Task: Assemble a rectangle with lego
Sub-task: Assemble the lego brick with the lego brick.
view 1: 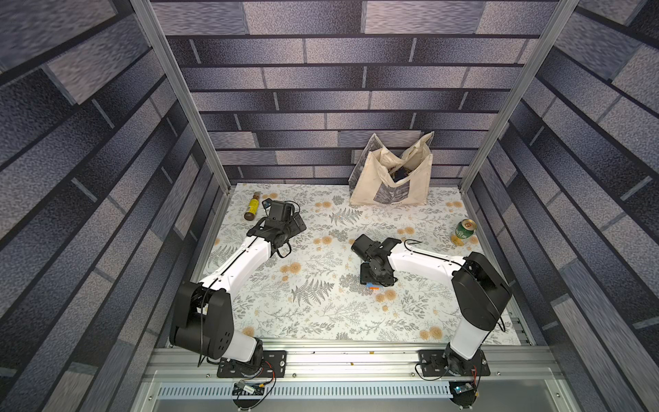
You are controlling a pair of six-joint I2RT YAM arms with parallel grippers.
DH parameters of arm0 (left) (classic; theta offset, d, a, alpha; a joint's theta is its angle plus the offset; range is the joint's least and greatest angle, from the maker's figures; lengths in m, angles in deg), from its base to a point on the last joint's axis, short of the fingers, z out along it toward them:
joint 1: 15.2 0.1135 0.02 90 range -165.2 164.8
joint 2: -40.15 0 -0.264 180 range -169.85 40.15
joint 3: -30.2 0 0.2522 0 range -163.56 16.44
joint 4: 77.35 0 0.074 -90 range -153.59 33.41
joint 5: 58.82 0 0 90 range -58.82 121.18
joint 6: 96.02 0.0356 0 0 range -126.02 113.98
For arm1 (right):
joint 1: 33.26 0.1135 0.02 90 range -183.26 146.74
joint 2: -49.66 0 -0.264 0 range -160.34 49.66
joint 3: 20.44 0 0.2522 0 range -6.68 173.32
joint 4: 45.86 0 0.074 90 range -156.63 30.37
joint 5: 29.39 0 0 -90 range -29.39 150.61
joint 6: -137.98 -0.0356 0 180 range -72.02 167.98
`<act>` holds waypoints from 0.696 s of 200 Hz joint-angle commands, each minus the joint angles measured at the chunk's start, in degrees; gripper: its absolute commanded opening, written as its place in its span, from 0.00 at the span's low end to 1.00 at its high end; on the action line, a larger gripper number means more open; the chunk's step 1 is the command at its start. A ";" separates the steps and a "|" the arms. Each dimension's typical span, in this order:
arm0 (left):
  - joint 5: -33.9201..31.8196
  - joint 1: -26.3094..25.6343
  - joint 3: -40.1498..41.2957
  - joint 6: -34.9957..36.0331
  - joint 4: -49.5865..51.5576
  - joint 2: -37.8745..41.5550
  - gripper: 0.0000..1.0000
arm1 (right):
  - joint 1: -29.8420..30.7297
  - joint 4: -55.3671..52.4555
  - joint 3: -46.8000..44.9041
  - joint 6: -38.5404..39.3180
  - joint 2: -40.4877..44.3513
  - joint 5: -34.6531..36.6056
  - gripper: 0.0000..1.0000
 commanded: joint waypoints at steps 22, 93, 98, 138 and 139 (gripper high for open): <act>0.62 -0.29 -1.24 0.96 0.44 -0.27 1.00 | 0.10 0.56 -1.48 0.03 2.96 0.06 0.03; 0.72 -0.63 -2.28 1.19 0.44 -1.13 1.00 | -0.21 1.09 -2.01 1.69 5.18 -0.80 0.09; 0.71 -0.67 -2.30 1.14 0.44 -1.16 1.00 | -0.28 1.09 -2.01 1.89 4.90 -0.95 0.09; 0.54 -0.91 -2.38 1.19 0.53 -1.20 1.00 | -0.69 1.34 -2.18 2.63 2.97 -1.57 0.09; 0.49 -0.94 -2.38 1.20 0.53 -1.18 1.00 | -0.67 1.40 -2.22 2.63 2.96 -1.55 0.09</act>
